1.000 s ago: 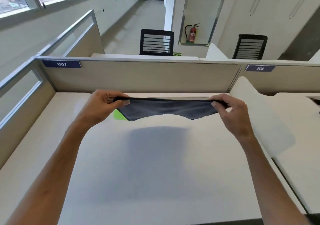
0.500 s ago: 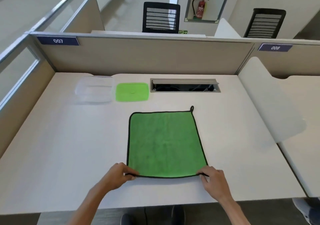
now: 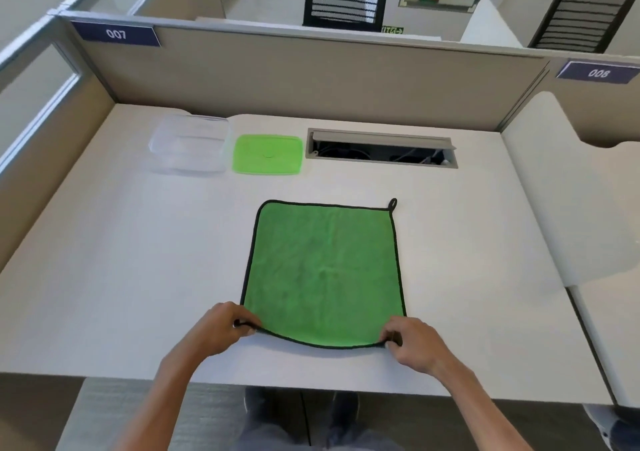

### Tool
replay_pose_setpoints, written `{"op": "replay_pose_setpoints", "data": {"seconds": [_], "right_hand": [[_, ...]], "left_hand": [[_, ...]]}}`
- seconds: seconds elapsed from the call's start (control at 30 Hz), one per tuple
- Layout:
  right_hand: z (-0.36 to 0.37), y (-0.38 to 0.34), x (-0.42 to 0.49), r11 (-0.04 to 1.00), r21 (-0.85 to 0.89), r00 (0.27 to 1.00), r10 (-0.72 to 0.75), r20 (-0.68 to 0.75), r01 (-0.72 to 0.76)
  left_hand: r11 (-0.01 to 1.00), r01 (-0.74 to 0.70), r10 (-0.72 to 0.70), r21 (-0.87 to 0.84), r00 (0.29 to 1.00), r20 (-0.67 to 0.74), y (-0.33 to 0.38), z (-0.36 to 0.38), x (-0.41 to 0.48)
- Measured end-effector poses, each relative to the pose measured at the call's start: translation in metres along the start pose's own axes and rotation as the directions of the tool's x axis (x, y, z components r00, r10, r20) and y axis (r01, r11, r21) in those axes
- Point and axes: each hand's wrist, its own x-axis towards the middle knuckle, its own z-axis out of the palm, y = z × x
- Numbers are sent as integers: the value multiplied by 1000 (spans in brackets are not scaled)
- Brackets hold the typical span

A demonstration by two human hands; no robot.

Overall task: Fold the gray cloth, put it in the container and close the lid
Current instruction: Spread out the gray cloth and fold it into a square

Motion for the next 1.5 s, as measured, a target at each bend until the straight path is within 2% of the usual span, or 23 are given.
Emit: {"op": "replay_pose_setpoints", "data": {"seconds": [0.13, 0.33, 0.53, 0.63, 0.93, 1.2, 1.4, 1.5], "right_hand": [[-25, 9, 8, 991, 130, 999, 40, -24, -37], [-74, 6, 46, 943, 327, 956, 156, -248, -69], [-120, -3, 101, 907, 419, 899, 212, -382, -36], [-132, -7, 126, 893, 447, 890, 239, -389, -44], [-151, -18, 188, 834, 544, 862, 339, -378, -89], [-148, -18, 217, 797, 577, 804, 457, -382, -179], [-140, -13, 223, 806, 560, 756, 486, -439, -193], [-130, -14, 224, 865, 446, 738, 455, -499, -232]], "left_hand": [[990, 10, -16, -138, 999, -41, 7, -17, 9], [961, -70, 21, -268, 983, -183, 26, -66, 47], [926, -78, -34, -368, 957, -289, 38, -104, 97], [922, -63, -77, -383, 938, -339, 43, -117, 121], [944, 3, -160, -329, 878, -452, 56, -129, 179], [961, 99, -216, -258, 851, -480, 56, -122, 215], [987, 90, -151, -137, 824, -546, 57, -103, 219], [993, 107, -118, -54, 797, -592, 64, -87, 214]]}}
